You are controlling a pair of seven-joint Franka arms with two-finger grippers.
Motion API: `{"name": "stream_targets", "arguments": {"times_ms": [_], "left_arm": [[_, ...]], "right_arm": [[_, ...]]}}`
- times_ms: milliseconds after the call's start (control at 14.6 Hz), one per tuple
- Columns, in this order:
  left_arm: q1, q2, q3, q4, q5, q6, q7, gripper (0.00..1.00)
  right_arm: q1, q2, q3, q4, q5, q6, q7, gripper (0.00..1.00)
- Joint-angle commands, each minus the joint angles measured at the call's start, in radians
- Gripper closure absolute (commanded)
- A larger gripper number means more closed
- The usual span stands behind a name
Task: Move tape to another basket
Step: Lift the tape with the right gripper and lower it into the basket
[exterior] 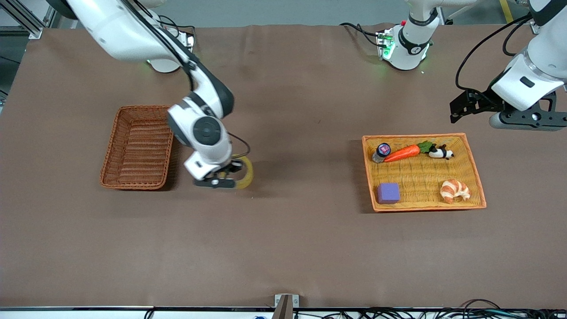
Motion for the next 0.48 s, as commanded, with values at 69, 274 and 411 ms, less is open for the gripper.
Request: {"name": "stream_targets", "arguments": {"times_ms": [69,274,411], "left_arm": [[-0.021,0.007,0.027,0.016,-0.003,-0.012,0.004,0.0],[-0.024,0.01,0.026,0.028,0.007,-0.012,0.0,0.0],[-0.025,0.01,0.026,0.037,0.013,-0.012,0.0,0.0]], "right_arm": [[-0.081,-0.247,-0.083,-0.091,0.104,-0.146,-0.204,1.0],[-0.079,-0.379,-0.285,-0.21,0.201,-0.138,-0.539,1.0],[-0.079,-0.436,-0.364,-0.323,0.213,-0.08,-0.653,1.0]]}}
